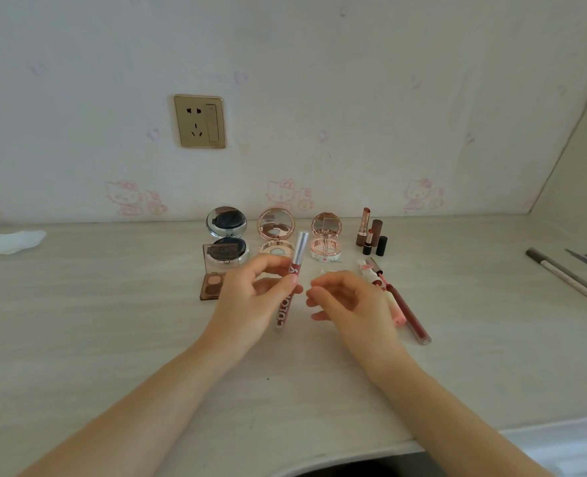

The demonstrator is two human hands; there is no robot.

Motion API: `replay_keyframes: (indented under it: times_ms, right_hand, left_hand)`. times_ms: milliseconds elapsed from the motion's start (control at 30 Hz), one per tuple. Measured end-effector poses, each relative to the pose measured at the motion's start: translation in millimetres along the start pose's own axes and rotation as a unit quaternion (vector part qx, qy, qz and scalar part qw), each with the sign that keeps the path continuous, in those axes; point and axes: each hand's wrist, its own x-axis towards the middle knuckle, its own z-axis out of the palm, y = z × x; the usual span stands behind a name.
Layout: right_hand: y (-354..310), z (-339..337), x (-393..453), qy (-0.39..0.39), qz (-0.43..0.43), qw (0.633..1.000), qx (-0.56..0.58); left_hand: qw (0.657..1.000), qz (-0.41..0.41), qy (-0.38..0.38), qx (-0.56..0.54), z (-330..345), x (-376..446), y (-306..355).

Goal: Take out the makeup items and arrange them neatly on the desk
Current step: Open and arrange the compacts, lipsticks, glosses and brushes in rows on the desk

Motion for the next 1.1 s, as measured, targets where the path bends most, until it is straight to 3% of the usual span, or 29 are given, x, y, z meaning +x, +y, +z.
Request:
replay_keyframes:
  times_ms: [167,400,867,1100]
  right_hand:
    - [-5.5,-6.3,-0.5,0.038,0.0,0.999,0.023]
    - [-3.6,-7.3,-0.4,0.055,0.011,0.998,-0.019]
    - [-2.5,-6.7,-0.9,0.024,-0.012,0.999,-0.034]
    - [-2.1,-10.0,-0.5,0.012,-0.011,0.999,-0.037]
  left_hand:
    - [0.972,0.113,-0.02,0.204,-3.9,-6.6,-3.7]
    - [0.924,0.212,-0.073,0.309,-4.8,-11.2,-5.1]
    - [0.929,0.181,-0.038,0.319,-10.6,-10.5,-9.2]
    - [0.907,0.214,-0.035,0.36,-12.0,-10.1,-6.6]
